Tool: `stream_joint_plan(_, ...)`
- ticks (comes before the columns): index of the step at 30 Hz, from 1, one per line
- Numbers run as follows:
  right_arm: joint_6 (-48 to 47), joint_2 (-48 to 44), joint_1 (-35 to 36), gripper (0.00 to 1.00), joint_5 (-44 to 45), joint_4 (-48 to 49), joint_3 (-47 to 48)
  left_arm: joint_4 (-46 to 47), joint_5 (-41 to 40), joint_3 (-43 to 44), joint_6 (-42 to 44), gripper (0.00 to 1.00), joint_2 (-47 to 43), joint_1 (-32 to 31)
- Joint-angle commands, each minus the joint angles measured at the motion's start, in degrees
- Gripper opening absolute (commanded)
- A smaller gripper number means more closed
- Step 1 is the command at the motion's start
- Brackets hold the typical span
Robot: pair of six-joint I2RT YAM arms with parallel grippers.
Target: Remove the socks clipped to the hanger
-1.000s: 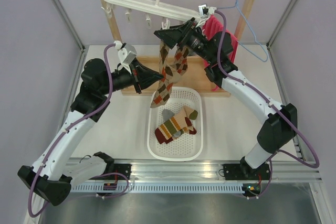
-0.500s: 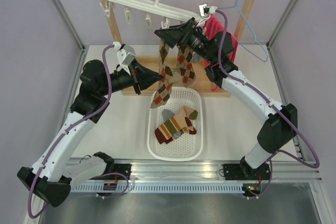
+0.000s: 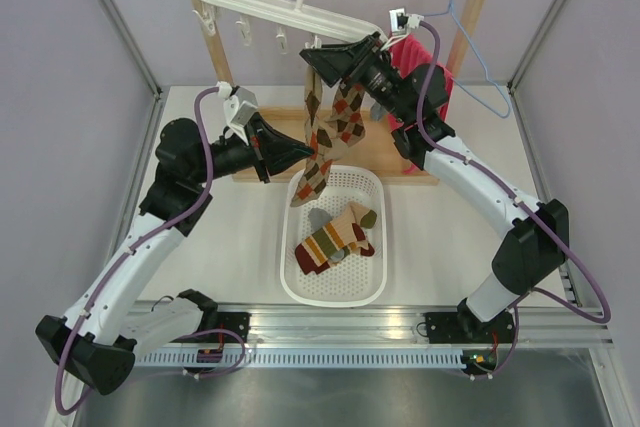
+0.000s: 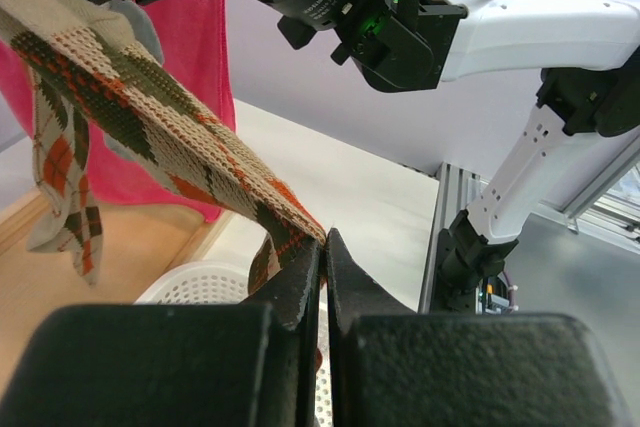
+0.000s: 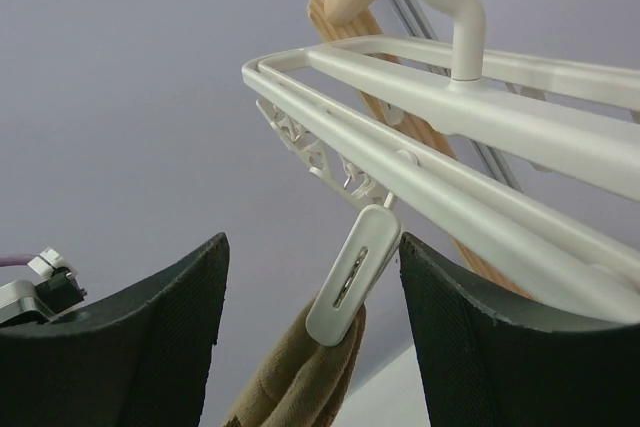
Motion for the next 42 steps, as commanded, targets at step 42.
stream_joint_plan(42,4.1,-5.6,0.5,0.73,6.7,11.3,-12.8,9.9,13.3,-2.3,-10.9,0.02,-1.7,-0.5)
